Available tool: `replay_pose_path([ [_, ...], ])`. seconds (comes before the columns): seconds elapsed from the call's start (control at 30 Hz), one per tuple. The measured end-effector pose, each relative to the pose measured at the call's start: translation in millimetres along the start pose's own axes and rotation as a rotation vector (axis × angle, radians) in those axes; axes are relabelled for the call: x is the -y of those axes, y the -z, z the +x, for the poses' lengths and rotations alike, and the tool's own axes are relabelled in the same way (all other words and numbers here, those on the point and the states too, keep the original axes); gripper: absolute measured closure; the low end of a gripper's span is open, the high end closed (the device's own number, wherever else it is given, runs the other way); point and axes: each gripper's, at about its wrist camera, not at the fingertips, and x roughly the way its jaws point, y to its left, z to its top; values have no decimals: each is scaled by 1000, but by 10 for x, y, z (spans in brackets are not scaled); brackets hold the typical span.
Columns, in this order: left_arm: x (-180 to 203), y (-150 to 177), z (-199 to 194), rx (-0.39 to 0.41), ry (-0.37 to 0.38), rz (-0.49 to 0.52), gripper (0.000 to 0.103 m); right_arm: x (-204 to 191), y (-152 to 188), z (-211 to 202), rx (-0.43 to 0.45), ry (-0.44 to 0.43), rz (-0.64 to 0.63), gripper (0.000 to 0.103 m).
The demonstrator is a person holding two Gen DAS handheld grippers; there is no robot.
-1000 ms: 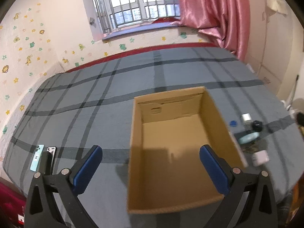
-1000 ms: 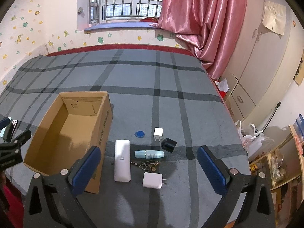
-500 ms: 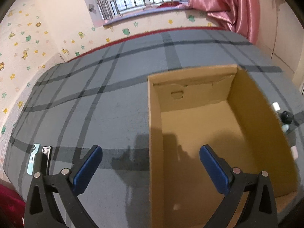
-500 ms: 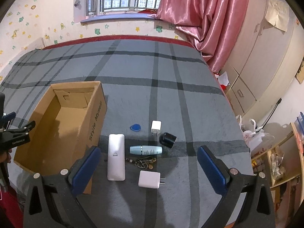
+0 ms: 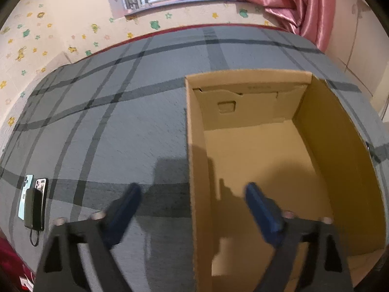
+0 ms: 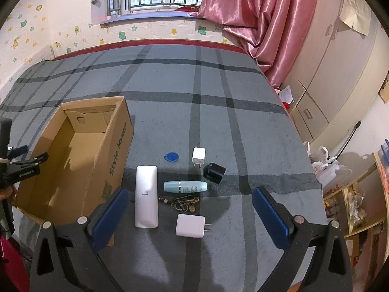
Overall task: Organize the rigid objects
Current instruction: 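Move the left gripper to the box wall and grip its rim, then reach the right gripper down to the white charger cube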
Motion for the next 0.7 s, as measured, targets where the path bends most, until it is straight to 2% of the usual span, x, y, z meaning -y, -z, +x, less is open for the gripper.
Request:
replay_pose_path([
  [0.03,16,1,25,-10,4,10,41,5,7,2,2,2,1,0],
  [0.07,33,4,63,-28,7,22,60,7,12,1,2,4,1,0],
  [0.13,60,20,140,-65,11,36,87,14,16,-5,0,4,4,0],
  [0.27,-4,44,167,-71,39,-8,88,34,35,-36,0,6,9,0],
  [0.4,7,48,172,-73,36,-8,88,82,47,-11,-3,1,22,0],
  [0.7,-13,50,185,-69,41,-16,88,179,165,267,-45,-18,21,0],
])
